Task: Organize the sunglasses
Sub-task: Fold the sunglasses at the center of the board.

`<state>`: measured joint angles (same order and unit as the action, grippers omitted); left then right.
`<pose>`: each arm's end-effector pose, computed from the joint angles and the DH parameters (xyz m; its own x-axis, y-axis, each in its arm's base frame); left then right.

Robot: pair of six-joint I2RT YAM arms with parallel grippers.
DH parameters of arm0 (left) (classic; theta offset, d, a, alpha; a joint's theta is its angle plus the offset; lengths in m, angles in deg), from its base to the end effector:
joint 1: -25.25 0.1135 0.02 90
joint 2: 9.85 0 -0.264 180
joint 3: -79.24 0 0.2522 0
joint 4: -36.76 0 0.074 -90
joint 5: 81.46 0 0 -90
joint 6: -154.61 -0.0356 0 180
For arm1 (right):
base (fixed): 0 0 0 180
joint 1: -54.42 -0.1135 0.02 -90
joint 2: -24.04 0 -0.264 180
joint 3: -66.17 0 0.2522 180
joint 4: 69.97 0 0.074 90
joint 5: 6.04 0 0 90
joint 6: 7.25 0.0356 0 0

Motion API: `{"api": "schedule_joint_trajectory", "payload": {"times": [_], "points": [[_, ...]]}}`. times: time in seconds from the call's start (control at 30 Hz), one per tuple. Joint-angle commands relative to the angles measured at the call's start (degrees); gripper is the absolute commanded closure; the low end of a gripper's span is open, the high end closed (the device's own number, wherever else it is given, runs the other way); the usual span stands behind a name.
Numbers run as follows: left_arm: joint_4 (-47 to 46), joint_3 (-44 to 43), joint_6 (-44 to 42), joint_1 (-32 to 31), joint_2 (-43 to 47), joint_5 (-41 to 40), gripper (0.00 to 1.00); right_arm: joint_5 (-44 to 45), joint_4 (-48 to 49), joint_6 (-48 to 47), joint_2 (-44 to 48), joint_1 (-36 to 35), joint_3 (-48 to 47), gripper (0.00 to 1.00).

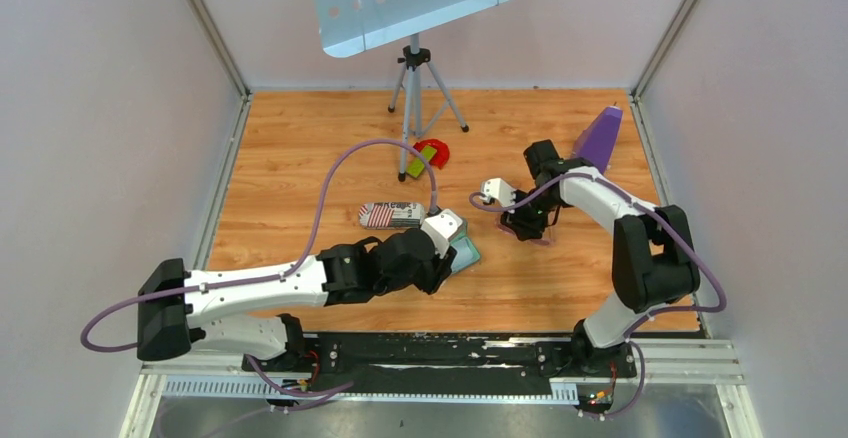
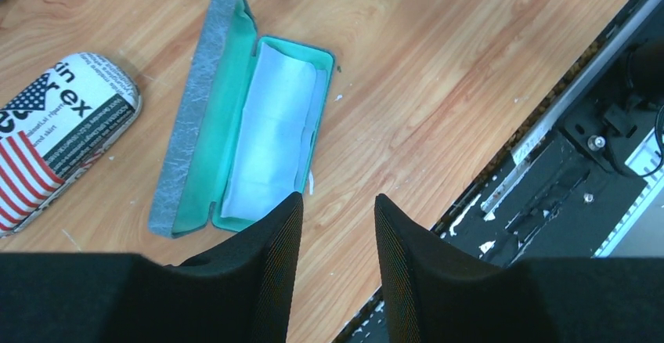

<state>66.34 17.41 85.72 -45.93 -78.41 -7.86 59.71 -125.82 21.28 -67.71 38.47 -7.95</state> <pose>0.0937 -0.2439 0.2656 -0.4788 0.3339 -0.8120 0.7098 0.6915 -0.1343 0.2832 0.0961 0.1989 -0.1215 -0.8678 -0.4818 -0.9832 0.1719 -0.0618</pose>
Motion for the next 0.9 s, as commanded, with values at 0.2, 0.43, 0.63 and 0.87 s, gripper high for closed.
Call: {"api": "schedule_joint_trajectory", "payload": {"times": [0.2, 0.43, 0.63, 0.87], "points": [[-0.8, 2.4, 1.0, -0.5, 3.4, -4.6, 0.57, 0.4, -1.1, 1.3, -3.2, 1.0, -1.1, 0.74], [0.5, 1.1, 2.6, -0.5, 4.0, -7.6, 0.57, 3.3, -2.0, 1.4, -1.8, 1.0, -1.3, 0.96], [3.4, -3.8, 6.1, -0.4, 4.1, -15.7, 0.46, -1.9, -9.2, -3.5, 19.5, 0.9, 0.9, 1.0], [4.6, -14.3, 7.0, 0.8, -5.1, -15.9, 0.44, -4.1, -21.0, -14.3, 38.3, -1.3, 5.2, 1.0]]}}
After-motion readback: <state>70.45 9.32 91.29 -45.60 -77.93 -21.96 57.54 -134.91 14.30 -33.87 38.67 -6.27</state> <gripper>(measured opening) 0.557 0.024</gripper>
